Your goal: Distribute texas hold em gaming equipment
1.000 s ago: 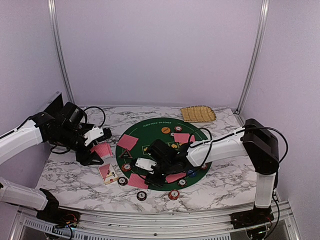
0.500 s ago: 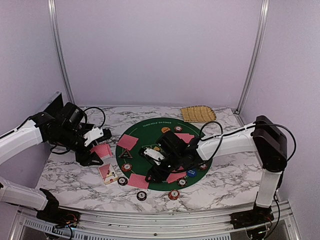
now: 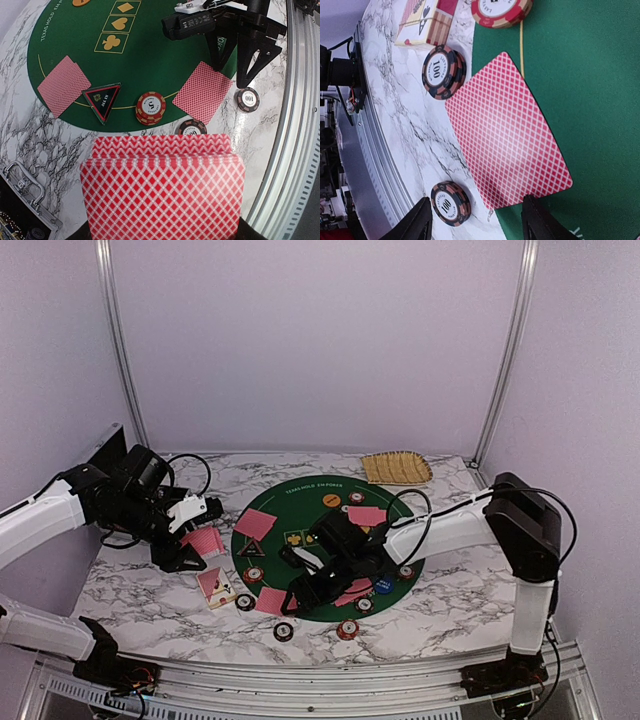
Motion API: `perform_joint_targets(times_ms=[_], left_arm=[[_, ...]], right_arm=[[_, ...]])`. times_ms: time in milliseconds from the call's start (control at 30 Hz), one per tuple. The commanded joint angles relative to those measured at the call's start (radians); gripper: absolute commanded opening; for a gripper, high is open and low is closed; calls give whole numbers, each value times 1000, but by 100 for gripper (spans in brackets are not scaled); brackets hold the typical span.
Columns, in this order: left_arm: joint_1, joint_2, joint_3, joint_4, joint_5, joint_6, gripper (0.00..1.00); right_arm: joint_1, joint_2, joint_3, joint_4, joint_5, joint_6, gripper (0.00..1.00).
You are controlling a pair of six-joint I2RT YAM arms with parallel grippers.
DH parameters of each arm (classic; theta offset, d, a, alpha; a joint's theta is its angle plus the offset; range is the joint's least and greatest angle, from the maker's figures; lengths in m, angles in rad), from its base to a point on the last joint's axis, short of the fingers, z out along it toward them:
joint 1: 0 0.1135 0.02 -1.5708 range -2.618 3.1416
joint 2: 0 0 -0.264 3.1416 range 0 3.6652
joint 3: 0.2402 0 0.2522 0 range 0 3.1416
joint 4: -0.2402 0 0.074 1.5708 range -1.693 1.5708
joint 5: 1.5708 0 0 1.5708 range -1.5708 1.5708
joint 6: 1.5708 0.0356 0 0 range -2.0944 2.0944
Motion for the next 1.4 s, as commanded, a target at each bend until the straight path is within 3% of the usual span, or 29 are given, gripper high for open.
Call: perform_joint_targets(times_ms=[0,400,700,867,1100,1367], left_arm=[[6,-19,30,-13,22,10,0],[6,-22,22,-13,25,14,0],[6,-30,12,-12,32,14,0],[6,-29,16,-13,35,11,0],[6,-19,23,-12,42,11,0],[6,-24,22,-13,33,15,0]], right_arm=[[-6,81,38,-11,-2,143,60],[-18,86,47,158,-46,291,60],[-62,-5,32,38,74,253,60],[-59,38,49,16,84,289,60],[-52,125,68,56,17,386,52],[-45,177,134,39,-35,410,51]])
